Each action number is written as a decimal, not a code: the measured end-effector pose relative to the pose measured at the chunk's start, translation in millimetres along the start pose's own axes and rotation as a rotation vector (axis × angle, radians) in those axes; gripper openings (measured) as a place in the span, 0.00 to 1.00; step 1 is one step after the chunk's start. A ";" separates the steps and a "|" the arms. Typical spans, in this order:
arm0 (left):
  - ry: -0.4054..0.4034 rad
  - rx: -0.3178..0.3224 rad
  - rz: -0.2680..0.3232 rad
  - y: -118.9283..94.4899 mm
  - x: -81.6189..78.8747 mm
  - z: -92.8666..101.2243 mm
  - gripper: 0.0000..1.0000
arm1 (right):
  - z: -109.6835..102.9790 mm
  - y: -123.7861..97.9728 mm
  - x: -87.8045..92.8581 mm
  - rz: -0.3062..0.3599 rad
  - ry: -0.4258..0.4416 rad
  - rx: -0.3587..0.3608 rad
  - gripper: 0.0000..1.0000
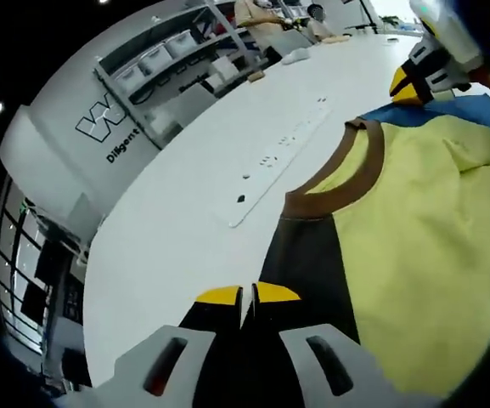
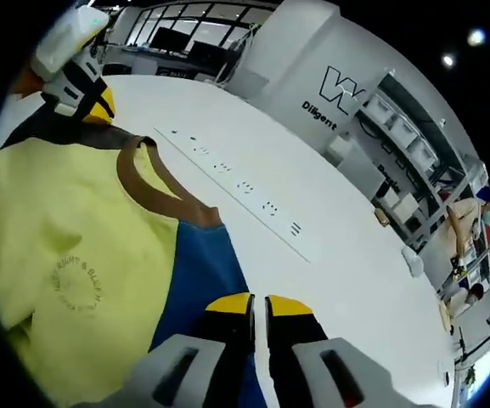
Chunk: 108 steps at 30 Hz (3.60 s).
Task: Fold the garment on the visible template until the final outline fits inside the template.
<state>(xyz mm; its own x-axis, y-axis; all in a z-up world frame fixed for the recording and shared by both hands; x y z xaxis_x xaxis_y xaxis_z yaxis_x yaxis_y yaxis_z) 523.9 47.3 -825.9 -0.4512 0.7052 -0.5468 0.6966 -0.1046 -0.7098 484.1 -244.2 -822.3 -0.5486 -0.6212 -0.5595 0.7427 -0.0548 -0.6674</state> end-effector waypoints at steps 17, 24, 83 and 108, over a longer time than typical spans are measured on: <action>-0.121 0.053 0.101 -84.8 33.0 6.6 0.02 | -19.7 -91.1 -30.6 0.175 0.000 -0.053 0.00; -0.184 0.075 0.118 -125.9 55.1 26.9 0.02 | -45.9 -136.3 -15.2 0.190 -0.046 -0.070 0.00; 0.125 0.205 0.361 -262.3 27.2 183.8 0.00 | -170.2 -258.8 72.0 0.097 0.013 -0.372 0.04; -0.223 0.156 0.264 -223.5 72.6 111.6 0.00 | -286.4 -226.0 42.9 0.120 -0.451 -0.618 0.21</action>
<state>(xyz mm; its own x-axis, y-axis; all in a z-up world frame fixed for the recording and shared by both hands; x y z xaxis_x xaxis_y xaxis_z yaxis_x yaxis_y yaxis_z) 273.1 43.6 -756.6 -0.3897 0.4716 -0.7910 0.7193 -0.3804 -0.5813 182.7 -34.6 -836.2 -0.1704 -0.8608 -0.4796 0.3656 0.3968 -0.8420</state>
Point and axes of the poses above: the point that each gripper's makers call its tool centre point, and the gripper's own axes: y roughly forward along the fingers, z roughly to its right, x roughly out of its underside, the point moved 3 cm from there along -y, roughly backward along the fingers, and after that the axes turned 10 degrees about -z, right-handed, at the moved point
